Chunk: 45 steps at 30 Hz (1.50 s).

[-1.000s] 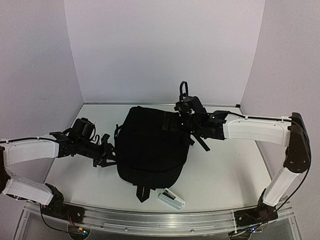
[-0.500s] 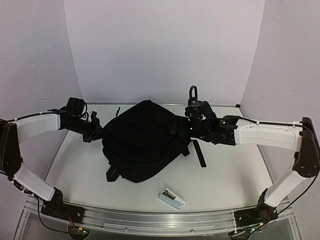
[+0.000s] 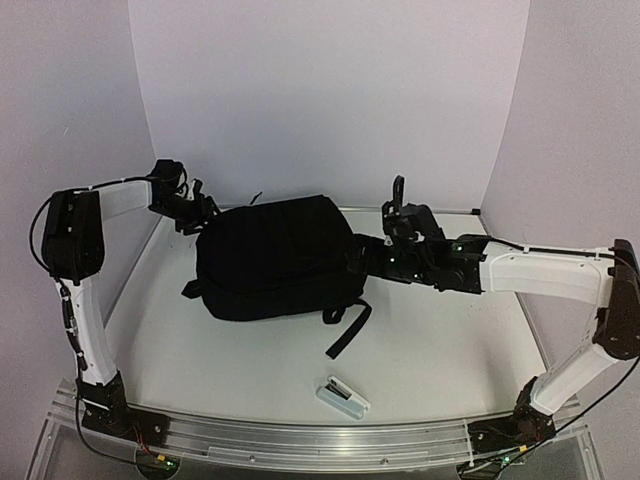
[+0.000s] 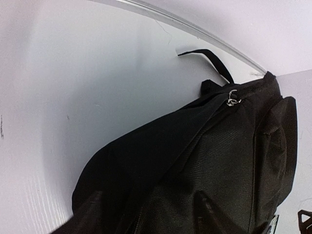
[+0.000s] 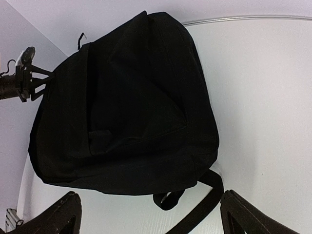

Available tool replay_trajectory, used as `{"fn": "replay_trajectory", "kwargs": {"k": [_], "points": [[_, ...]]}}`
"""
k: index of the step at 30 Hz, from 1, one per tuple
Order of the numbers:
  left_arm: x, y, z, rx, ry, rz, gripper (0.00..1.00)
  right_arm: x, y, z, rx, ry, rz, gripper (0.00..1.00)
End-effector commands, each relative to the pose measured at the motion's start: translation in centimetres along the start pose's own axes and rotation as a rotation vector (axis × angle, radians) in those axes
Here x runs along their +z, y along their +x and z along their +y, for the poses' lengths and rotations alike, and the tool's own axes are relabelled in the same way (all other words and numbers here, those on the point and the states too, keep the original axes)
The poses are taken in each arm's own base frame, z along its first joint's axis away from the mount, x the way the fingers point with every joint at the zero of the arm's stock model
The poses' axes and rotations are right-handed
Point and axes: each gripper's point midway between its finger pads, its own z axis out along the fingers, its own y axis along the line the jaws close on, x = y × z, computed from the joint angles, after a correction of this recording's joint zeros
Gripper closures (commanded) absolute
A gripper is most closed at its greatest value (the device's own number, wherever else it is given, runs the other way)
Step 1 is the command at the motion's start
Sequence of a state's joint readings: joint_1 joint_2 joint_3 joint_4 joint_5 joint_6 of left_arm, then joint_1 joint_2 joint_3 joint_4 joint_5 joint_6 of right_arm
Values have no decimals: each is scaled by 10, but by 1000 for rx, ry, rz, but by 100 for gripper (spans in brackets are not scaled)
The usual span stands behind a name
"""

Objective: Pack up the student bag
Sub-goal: Adjust the student bag at the center of the board.

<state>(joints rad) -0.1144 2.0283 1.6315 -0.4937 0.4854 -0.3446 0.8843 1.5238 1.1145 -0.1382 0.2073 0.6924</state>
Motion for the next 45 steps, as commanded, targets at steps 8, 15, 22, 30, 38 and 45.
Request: {"fn": "replay_trajectory", "kwargs": {"k": [8,15,22,30,38,45], "points": [[-86,74,-14,-99,-23,-69,18,40,-50,16,-43,-162,27,13],[-90,115,-25,-178,93,-2,17,82,-47,20,-98,-186,84,13],[-67,130,-14,-200,100,63,32,111,-21,15,-116,-180,174,24],[-36,113,-3,-167,89,67,80,112,2,5,-88,-174,235,92],[-21,62,-13,-87,122,-29,98,87,35,13,-61,-224,310,100],[-1,26,-19,-15,144,-53,93,44,75,38,-46,-258,346,100]]}}
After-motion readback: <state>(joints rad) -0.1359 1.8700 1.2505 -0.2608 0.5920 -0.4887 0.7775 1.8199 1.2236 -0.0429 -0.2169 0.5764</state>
